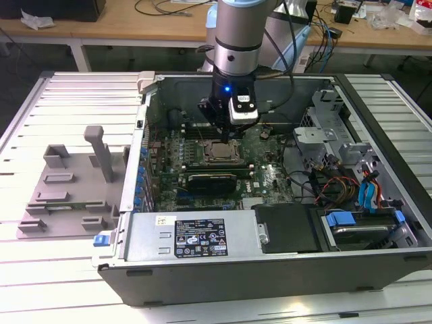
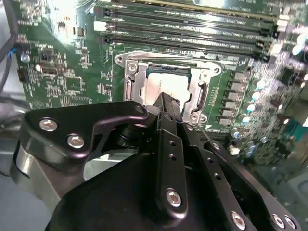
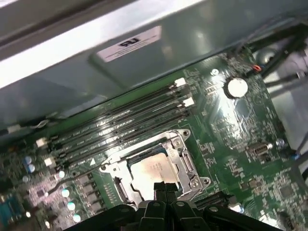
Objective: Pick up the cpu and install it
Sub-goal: 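Close the cpu cover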
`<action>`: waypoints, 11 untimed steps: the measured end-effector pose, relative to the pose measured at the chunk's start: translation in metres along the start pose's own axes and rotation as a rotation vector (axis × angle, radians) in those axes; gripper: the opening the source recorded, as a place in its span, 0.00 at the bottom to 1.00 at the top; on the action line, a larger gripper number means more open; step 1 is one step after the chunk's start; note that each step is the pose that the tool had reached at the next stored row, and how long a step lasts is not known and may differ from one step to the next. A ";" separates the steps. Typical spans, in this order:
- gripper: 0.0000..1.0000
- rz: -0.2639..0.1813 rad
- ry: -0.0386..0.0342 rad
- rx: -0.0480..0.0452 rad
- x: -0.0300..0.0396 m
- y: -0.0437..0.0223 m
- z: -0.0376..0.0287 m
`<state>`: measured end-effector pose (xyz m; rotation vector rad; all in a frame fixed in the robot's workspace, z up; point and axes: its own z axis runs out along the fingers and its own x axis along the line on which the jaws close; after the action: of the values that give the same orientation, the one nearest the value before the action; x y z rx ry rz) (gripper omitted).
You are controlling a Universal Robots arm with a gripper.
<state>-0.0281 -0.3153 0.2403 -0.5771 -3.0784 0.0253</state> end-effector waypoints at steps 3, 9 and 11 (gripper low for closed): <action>0.11 -0.117 -0.0020 0.0007 0.0000 0.0000 0.0000; 0.11 -0.307 -0.0055 0.0022 0.0000 0.0000 0.0003; 0.11 -0.310 -0.0079 0.0018 0.0005 -0.0002 0.0005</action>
<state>-0.0286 -0.3152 0.2399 -0.0949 -3.1356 0.0278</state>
